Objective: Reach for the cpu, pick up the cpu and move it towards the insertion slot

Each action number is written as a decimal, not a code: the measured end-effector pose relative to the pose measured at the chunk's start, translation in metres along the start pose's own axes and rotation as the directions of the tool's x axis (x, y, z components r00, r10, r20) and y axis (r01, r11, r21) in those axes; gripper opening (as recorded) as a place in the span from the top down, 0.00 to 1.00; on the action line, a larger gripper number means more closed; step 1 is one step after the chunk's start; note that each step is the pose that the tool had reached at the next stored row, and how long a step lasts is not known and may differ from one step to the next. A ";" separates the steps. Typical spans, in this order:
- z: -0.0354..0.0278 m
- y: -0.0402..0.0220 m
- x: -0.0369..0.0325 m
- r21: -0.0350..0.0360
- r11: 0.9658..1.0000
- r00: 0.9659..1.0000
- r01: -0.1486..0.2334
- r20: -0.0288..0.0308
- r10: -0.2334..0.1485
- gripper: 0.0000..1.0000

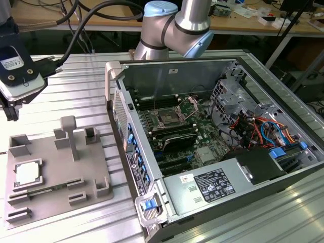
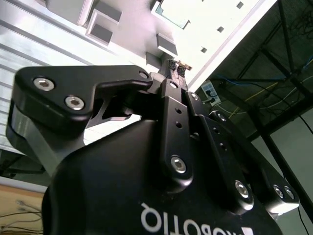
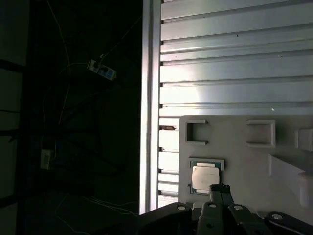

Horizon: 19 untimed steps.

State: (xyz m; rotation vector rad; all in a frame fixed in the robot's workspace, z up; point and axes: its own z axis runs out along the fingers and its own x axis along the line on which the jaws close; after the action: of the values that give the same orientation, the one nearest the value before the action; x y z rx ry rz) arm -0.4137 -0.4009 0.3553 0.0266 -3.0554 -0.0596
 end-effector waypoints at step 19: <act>0.0019 0.0000 0.0044 0.000 1.000 1.000 0.000 -0.007 0.000 0.89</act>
State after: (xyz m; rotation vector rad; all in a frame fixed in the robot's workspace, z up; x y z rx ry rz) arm -0.4183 -0.4009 0.3538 0.0265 -3.0487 -0.0596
